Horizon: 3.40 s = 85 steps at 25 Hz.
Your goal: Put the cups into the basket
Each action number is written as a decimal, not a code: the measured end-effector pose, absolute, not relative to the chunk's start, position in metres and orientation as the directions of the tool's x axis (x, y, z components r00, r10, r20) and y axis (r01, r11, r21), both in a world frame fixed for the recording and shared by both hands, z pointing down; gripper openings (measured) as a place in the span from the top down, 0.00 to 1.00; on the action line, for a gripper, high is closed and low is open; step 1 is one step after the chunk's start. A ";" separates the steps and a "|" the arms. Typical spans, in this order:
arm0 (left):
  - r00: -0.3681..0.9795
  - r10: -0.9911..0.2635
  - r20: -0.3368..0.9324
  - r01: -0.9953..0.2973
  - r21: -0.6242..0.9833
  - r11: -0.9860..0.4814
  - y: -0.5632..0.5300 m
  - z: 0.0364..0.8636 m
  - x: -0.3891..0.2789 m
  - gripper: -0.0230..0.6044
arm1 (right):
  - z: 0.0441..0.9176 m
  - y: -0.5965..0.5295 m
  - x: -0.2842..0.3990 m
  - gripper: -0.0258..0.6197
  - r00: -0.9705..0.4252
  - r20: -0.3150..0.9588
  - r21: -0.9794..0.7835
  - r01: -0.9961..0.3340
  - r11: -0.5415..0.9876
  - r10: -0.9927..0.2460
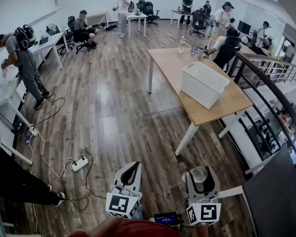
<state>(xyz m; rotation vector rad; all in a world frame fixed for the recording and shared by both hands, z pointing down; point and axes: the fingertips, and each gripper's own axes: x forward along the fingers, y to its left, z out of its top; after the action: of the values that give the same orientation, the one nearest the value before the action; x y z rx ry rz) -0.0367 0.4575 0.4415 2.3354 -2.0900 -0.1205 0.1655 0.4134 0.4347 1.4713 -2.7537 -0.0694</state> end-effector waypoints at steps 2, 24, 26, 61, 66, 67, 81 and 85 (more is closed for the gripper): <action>0.107 -0.993 -0.056 -0.992 0.061 -0.110 0.450 0.440 -0.046 0.95 | 0.433 0.406 0.156 0.52 -0.560 -0.001 0.053 -0.827 0.559 -0.828; 0.137 -0.989 -0.049 -0.983 0.114 -0.141 0.365 0.450 -0.147 0.95 | 0.430 0.329 0.055 0.52 -0.544 0.031 0.084 -0.834 0.545 -0.838; 0.142 -0.989 -0.044 -0.982 0.118 -0.146 0.358 0.450 -0.154 0.95 | 0.428 0.323 0.048 0.52 -0.539 0.031 0.086 -0.838 0.540 -0.842; 0.217 -0.975 -0.036 -0.972 0.079 -0.220 0.253 0.448 -0.135 0.95 | 0.440 0.229 0.068 0.52 -0.476 0.027 0.047 -0.878 0.477 -0.879; 0.234 -0.972 -0.024 -0.969 0.075 -0.235 0.227 0.449 -0.121 0.95 | 0.443 0.205 0.081 0.52 -0.461 0.040 0.032 -0.886 0.463 -0.886; 0.237 -0.971 -0.021 -0.969 0.073 -0.238 0.222 0.448 -0.118 0.95 | 0.443 0.201 0.084 0.52 -0.461 0.041 0.034 -0.886 0.463 -0.886; 0.290 -0.957 -0.012 -0.956 0.034 -0.290 0.148 0.441 -0.064 0.95 | 0.446 0.137 0.138 0.52 -0.427 0.026 0.002 -0.904 0.427 -0.904; 0.292 -0.956 -0.018 -0.956 0.035 -0.293 0.129 0.435 -0.048 0.95 | 0.442 0.118 0.155 0.52 -0.418 0.013 -0.008 -0.908 0.418 -0.908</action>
<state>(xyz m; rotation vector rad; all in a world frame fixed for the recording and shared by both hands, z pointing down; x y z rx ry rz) -0.0478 0.1294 0.4351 2.5109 -1.8579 -0.0548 0.1552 0.1182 0.4423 1.6908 -2.6404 0.0217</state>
